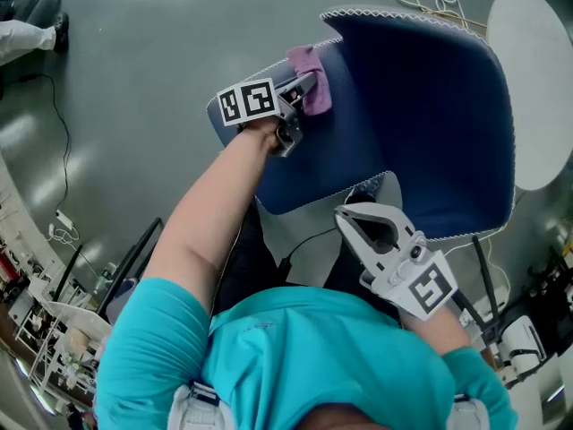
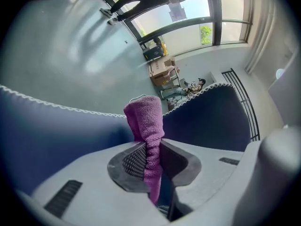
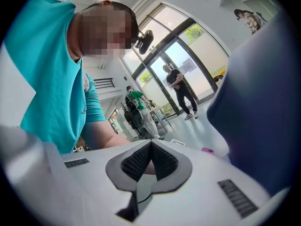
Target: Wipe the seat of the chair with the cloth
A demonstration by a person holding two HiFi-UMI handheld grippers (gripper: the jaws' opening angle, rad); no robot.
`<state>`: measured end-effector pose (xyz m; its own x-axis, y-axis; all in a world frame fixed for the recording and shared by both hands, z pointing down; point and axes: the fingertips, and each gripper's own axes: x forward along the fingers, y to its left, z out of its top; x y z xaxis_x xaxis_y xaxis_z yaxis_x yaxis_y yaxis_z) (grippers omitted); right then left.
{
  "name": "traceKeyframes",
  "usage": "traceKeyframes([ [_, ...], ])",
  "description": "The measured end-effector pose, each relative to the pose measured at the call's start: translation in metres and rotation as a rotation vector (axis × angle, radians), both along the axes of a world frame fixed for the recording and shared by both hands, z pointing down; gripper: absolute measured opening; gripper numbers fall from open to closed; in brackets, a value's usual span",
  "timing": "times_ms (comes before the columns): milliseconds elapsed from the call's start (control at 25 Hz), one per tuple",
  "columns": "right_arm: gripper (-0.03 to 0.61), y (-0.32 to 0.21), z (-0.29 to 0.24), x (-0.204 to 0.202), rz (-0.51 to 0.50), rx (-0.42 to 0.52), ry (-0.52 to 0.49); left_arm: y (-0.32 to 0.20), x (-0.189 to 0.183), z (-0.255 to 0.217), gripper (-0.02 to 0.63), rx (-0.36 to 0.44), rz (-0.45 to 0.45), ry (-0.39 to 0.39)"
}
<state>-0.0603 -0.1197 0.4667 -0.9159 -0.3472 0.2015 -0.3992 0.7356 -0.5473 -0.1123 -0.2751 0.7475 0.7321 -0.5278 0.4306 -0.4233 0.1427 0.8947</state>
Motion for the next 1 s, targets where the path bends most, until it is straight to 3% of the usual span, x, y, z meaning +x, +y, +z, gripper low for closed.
traceKeyframes([
  [200,-0.003,0.006,-0.007,-0.025,-0.056,0.027,0.002,0.048,-0.053,-0.017,0.064,-0.007,-0.029,-0.02],
  [400,-0.003,0.022,-0.009,-0.077,-0.1,0.04,0.007,0.119,-0.137,-0.027,0.064,-0.038,-0.094,-0.062],
  [520,-0.003,0.027,-0.007,-0.098,-0.117,0.048,0.009,0.162,-0.17,-0.023,0.064,-0.067,-0.121,-0.085],
  [800,-0.003,0.039,0.004,-0.119,-0.156,0.053,0.027,0.251,-0.192,0.002,0.064,-0.142,-0.181,-0.094],
  [1000,-0.003,0.019,0.035,-0.077,-0.102,0.076,0.101,0.262,-0.169,0.028,0.064,-0.162,-0.192,-0.103],
])
